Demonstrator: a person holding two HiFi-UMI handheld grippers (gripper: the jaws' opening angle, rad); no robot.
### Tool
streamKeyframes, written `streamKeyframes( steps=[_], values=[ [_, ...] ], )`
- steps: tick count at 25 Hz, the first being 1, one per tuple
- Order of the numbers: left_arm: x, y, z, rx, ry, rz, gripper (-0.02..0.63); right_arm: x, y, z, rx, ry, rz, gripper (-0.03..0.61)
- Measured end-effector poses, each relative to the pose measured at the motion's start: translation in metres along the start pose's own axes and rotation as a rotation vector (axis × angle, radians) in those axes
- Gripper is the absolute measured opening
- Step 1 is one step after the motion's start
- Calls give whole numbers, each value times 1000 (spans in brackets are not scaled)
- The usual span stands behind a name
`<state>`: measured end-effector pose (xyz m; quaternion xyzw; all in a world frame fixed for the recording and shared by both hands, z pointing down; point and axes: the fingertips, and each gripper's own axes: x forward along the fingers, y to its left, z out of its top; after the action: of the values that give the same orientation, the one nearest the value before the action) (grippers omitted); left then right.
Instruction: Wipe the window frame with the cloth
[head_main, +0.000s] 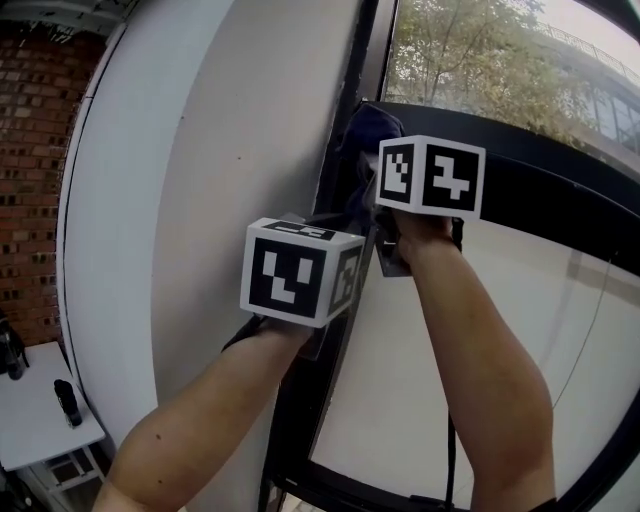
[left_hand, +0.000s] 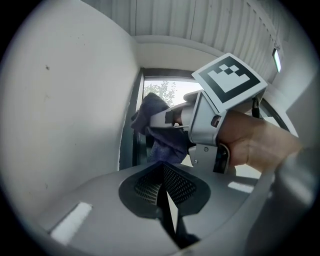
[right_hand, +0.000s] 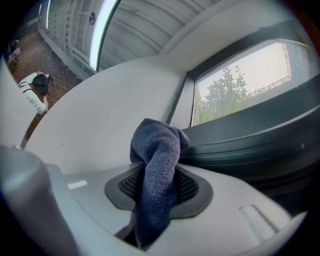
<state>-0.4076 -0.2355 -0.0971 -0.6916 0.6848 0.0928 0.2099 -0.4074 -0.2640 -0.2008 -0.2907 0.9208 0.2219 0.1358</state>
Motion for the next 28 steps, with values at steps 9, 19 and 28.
streamKeyframes(
  steps=[9,19,28],
  values=[
    [6,-14,-3,20,-10,-18,-6,-29,-21,7,-76,4,-78,126],
    [7,-59,25,25,-35,-134,-6,-81,-70,14,-85,32,-221,125],
    [9,-83,36,38,-36,-177,-6,-121,-108,30,-93,27,-315,124]
  ],
)
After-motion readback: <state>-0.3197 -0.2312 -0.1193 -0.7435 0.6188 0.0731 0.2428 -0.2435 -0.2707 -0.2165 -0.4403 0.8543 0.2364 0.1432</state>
